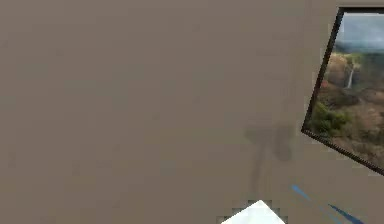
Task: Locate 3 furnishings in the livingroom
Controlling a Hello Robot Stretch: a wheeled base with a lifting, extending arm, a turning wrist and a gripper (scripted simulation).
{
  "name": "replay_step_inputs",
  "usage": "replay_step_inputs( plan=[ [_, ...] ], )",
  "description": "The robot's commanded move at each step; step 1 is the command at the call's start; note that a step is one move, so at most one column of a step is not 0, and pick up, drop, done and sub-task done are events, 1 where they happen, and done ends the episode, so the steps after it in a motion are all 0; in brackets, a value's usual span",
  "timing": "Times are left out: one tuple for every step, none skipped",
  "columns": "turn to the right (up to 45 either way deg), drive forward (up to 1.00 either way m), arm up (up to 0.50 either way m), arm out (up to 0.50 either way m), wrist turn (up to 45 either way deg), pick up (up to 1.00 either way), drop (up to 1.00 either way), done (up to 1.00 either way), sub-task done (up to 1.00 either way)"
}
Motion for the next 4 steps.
replay_step_inputs(
  plan=[
    [-45.0, 0.0, 0.0, 0.0, 0.0, 0.0, 0.0, 0.0, 0.0],
    [-45.0, 0.0, 0.0, 0.0, 0.0, 0.0, 0.0, 0.0, 0.0],
    [-21.0, 0.0, 0.0, 0.0, 0.0, 0.0, 0.0, 0.0, 0.0],
    [0.0, 0.95, 0.0, 0.0, 0.0, 0.0, 0.0, 0.0, 0.0]
  ],
)
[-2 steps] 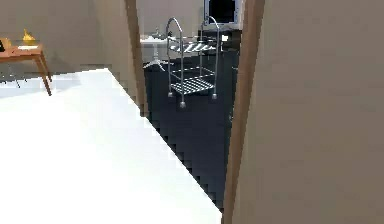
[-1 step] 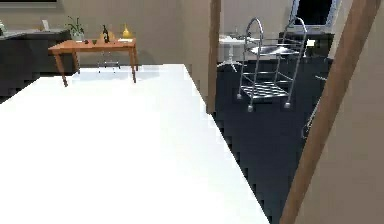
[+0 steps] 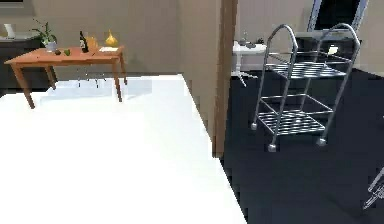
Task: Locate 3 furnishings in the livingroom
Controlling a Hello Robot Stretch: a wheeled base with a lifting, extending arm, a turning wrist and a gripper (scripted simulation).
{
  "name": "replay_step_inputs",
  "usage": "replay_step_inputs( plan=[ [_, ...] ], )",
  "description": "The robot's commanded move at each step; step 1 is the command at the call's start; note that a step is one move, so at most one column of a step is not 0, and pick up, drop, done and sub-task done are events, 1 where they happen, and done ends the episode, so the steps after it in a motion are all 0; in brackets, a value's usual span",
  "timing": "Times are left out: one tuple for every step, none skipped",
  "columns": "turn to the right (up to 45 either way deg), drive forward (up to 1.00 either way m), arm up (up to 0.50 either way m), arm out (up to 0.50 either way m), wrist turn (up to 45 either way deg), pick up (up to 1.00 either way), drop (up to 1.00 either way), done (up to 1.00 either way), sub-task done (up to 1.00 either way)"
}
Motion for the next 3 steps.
replay_step_inputs(
  plan=[
    [45.0, 0.0, 0.0, 0.0, 0.0, 0.0, 0.0, 0.0, 0.0],
    [3.0, 0.0, 0.0, 0.0, 0.0, 0.0, 0.0, 0.0, 0.0],
    [3.0, 0.0, 0.0, 0.0, 0.0, 0.0, 0.0, 0.0, 0.0]
  ],
)
